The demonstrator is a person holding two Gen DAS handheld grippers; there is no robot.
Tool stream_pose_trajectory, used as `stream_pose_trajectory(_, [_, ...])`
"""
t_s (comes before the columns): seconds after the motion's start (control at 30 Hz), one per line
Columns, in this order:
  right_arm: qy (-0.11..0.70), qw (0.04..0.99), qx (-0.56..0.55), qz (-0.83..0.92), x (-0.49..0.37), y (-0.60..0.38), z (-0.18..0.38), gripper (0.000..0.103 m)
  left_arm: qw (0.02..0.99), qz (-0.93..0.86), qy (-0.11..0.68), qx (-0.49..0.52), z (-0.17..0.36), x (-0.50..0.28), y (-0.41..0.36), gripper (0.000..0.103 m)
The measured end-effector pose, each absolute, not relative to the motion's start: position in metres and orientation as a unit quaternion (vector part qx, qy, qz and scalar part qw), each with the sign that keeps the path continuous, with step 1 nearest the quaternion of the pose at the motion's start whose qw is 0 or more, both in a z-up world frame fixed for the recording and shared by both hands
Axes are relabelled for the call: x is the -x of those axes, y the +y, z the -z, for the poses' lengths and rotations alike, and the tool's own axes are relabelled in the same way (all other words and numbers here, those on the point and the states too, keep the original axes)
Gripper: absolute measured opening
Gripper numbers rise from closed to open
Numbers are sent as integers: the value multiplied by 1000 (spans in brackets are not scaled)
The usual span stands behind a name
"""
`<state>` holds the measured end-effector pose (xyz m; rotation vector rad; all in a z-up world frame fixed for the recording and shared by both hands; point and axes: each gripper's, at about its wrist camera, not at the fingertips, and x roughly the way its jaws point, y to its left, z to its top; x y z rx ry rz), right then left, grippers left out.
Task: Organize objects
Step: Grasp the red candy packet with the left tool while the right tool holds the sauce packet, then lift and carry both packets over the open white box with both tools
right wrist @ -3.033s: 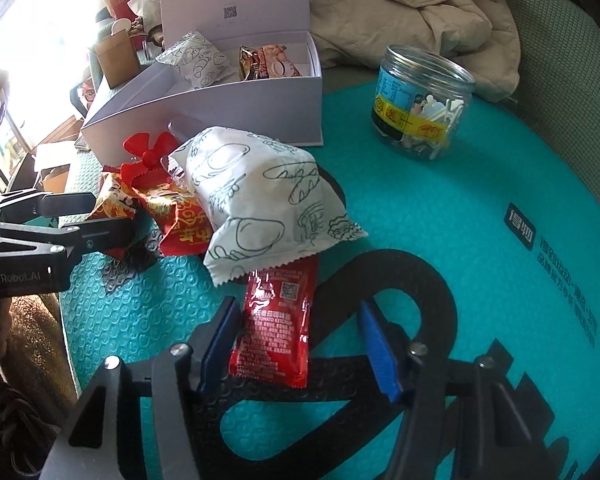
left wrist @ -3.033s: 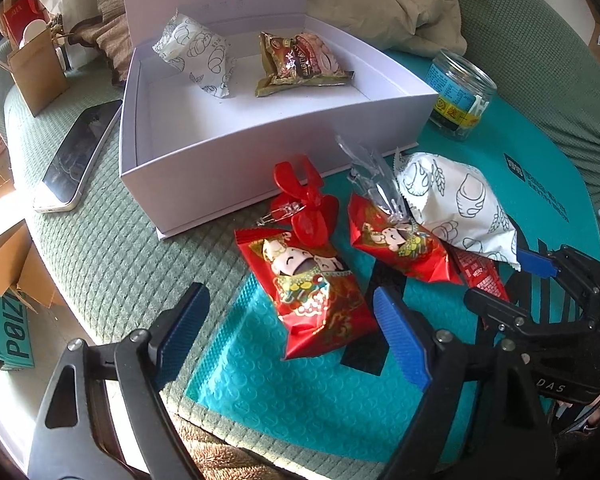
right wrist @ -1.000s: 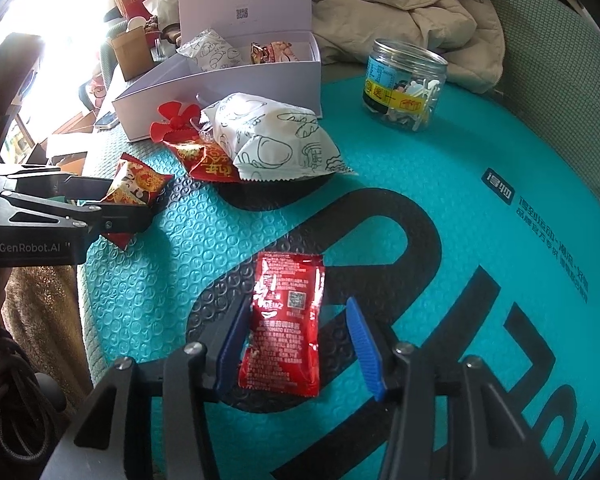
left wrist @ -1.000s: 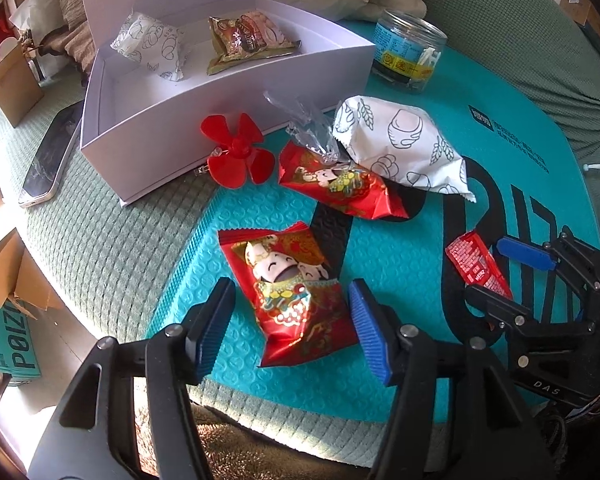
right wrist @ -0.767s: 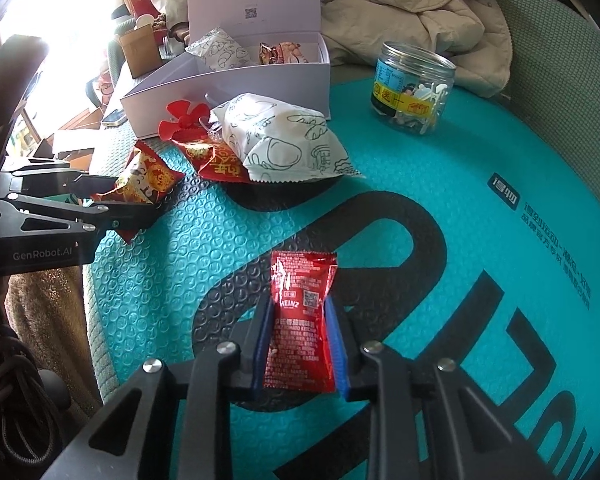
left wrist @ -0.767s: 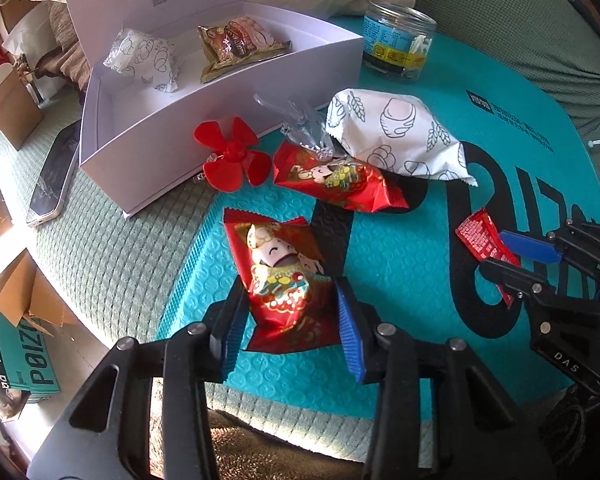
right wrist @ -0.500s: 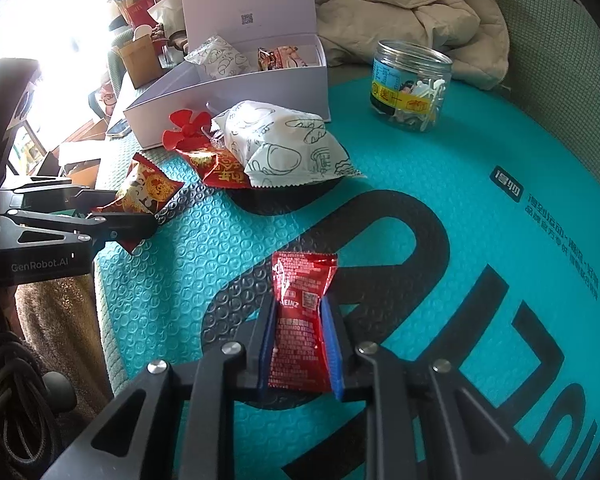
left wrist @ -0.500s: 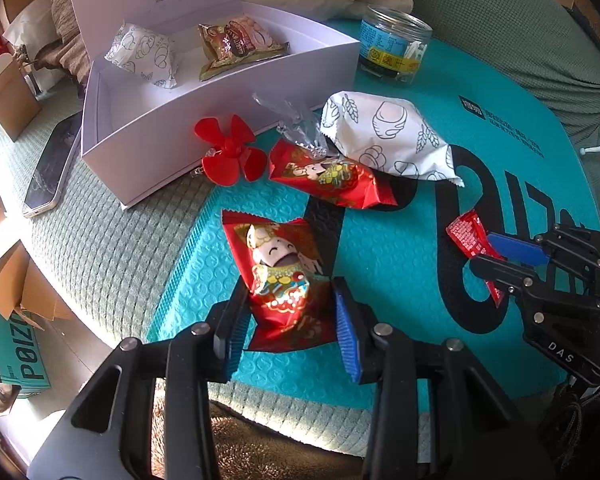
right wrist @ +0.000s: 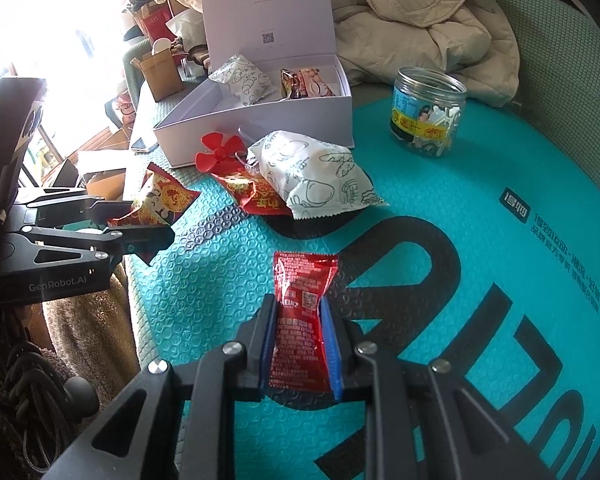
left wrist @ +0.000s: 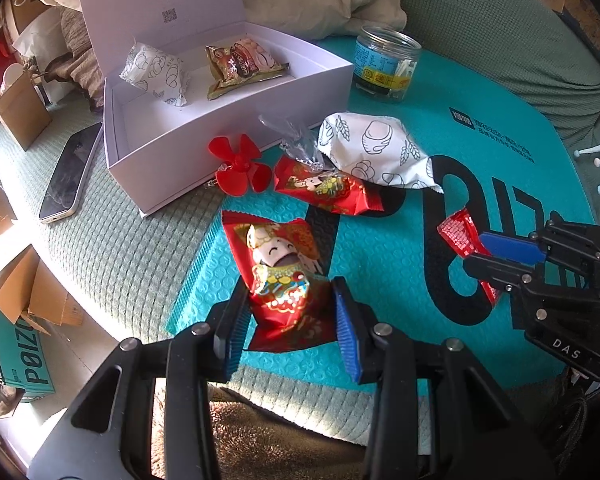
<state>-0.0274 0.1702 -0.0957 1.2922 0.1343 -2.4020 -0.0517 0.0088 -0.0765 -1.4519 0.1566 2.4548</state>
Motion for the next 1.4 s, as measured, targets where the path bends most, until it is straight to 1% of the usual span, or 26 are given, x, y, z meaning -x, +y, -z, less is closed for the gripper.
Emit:
stream_pose_trajectory(0.47, [58,256,-435,861,20,138,67,21,124,-863,54,487,57,35,-11,37])
stream_pose_trajectory(0.73, [78,292,-408,861,19,111,46,21,103,-874,50,473,42,28,-30,37])
stream_pose_trajectory(1.13, [117,344,-373,854,32,69,17,21,71,-887,35,455,12,37,-69,37])
stream_pose_trajectory(1.4, [130,359,-355,853,51,55,1,21,61,-892,46,446,0,49,-77,37])
